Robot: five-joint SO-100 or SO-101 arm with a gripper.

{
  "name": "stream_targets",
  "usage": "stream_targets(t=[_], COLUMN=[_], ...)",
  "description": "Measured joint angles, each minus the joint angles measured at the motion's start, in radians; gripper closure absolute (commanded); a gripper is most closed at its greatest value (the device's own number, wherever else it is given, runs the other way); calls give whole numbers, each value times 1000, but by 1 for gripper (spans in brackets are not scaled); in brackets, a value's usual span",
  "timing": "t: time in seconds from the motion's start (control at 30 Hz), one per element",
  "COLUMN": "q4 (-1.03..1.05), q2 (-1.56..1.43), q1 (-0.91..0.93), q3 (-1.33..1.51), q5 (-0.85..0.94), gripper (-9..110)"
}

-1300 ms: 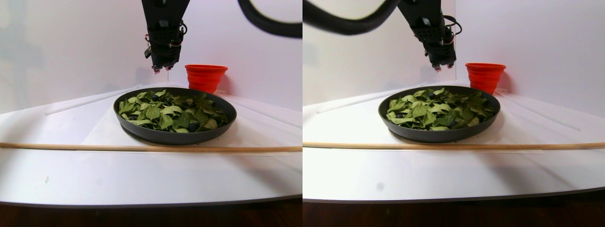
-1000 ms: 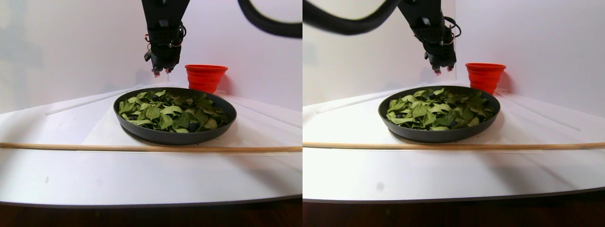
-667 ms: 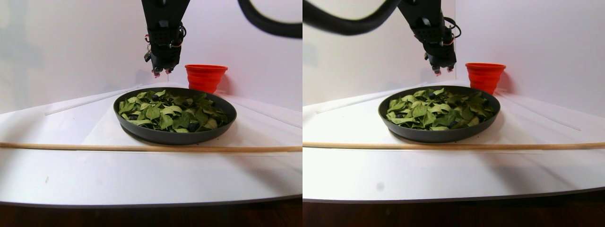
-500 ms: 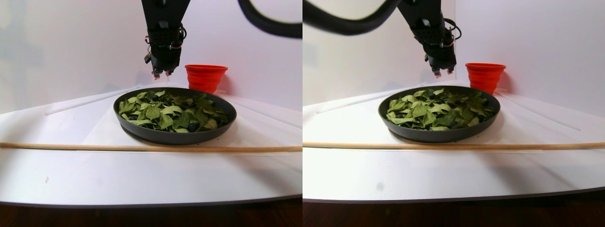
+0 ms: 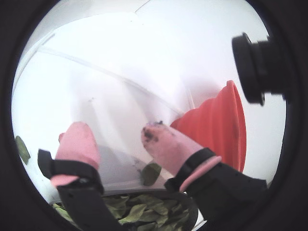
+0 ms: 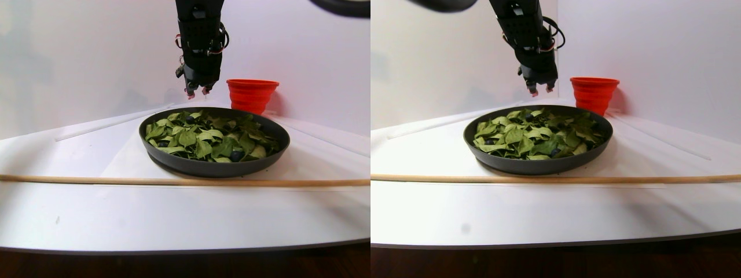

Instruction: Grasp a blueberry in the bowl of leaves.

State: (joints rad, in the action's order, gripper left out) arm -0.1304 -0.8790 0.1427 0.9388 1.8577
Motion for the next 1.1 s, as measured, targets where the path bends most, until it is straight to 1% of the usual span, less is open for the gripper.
stream_targets(t=[0.9, 1.1], q4=[-12, 15], q2=[-419, -525], q1=[-31, -31], q3=[525, 624], q5=[-40, -52], gripper=[82, 82])
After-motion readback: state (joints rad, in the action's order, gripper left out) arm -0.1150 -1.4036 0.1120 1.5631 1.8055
